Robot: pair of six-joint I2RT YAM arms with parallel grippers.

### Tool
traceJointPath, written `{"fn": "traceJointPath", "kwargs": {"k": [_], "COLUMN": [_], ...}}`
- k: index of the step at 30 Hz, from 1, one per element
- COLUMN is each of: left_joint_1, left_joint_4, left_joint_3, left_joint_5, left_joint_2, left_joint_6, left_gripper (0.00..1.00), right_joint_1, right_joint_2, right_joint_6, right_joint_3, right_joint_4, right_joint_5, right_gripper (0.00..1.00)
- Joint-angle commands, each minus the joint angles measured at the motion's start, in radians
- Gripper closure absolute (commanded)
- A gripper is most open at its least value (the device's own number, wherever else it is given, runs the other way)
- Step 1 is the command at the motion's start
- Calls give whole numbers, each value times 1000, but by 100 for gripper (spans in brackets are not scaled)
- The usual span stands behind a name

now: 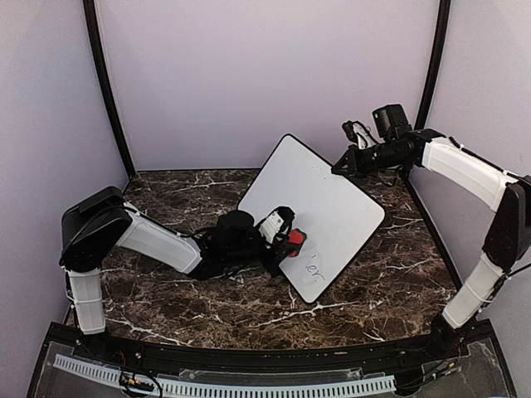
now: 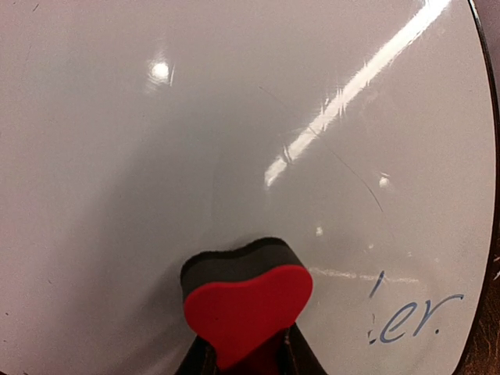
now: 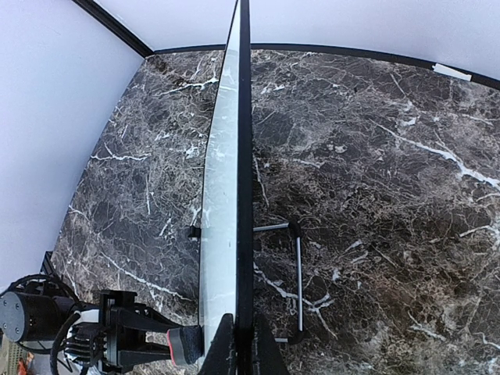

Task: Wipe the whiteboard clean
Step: Erase the center of the whiteboard.

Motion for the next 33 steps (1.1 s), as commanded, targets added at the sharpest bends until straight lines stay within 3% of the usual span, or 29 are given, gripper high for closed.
{"fn": "traceJointPath", "kwargs": {"k": [1, 11, 19, 27, 33], "left_joint_1": [-12, -23, -60, -114, -108], "left_joint_4": [-187, -226, -271, -332, -359], "left_joint_3": [3, 145, 132, 95, 123], "left_joint_5": [-14, 81, 112, 34, -153], "left_joint_2": [63, -14, -49, -35, 8], "left_joint_6": [37, 113, 154, 211, 193], "left_gripper": [100, 100, 100, 100, 100], "right_joint_1": [26, 26, 26, 26, 26], "right_joint_2": [3, -9, -6, -5, -8], "right_joint_6": [9, 9, 9, 9, 12], "right_joint_3": [-12, -14, -8, -13, -13], "right_joint_4": [-41, -43, -45, -39, -40], "right_joint_5": [-33, -27, -31, -34, -33], "right_gripper": [100, 100, 100, 100, 100]}}
